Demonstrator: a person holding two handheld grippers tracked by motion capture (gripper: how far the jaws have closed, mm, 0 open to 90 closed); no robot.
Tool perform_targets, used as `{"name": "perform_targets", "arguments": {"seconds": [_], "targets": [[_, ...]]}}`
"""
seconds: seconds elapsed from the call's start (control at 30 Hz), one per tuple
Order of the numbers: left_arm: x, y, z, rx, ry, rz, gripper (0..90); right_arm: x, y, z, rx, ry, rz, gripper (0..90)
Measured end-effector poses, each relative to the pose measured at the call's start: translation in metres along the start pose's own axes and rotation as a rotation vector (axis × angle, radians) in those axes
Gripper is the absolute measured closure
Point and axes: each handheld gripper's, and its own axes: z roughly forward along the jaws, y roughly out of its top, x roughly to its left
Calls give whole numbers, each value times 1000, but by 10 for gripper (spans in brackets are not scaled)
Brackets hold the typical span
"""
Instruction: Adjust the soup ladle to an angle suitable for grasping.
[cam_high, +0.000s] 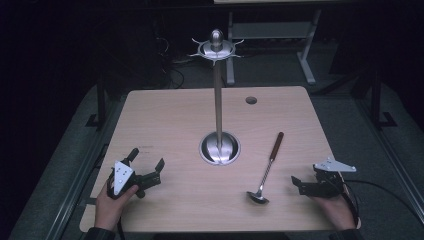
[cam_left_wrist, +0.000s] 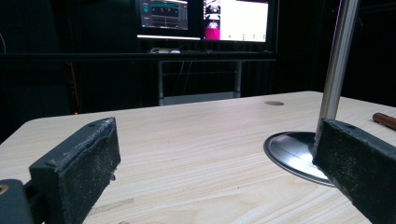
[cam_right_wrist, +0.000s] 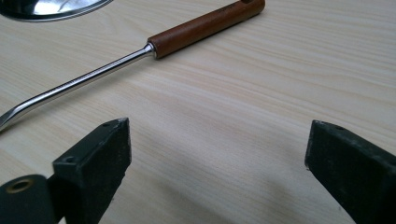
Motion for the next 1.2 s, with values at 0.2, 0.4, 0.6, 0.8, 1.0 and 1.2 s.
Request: {"name": "perform_targets", "arguments": {"seconds": [0.2,0.4,0.6,0.8,1.0,1.2], "targets": [[0,0,0,0,0,1,3,-2,2,0,-1,14,20,245],[0,0,0,0,3,0,3,-1,8,3,-14,35,20,434],[0,0,0,0,3,0,3,-3,17,6,-40,28,4,669],[0,0,0,-3,2,-3,2,-3,26,12,-59,22,-9,867],[0,0,0,0,3,0,2,-7,34,20,-61,29,-22,898],[0,0,0,1,4,-1,2,-11,40,29,-70,30,-7,898]]}}
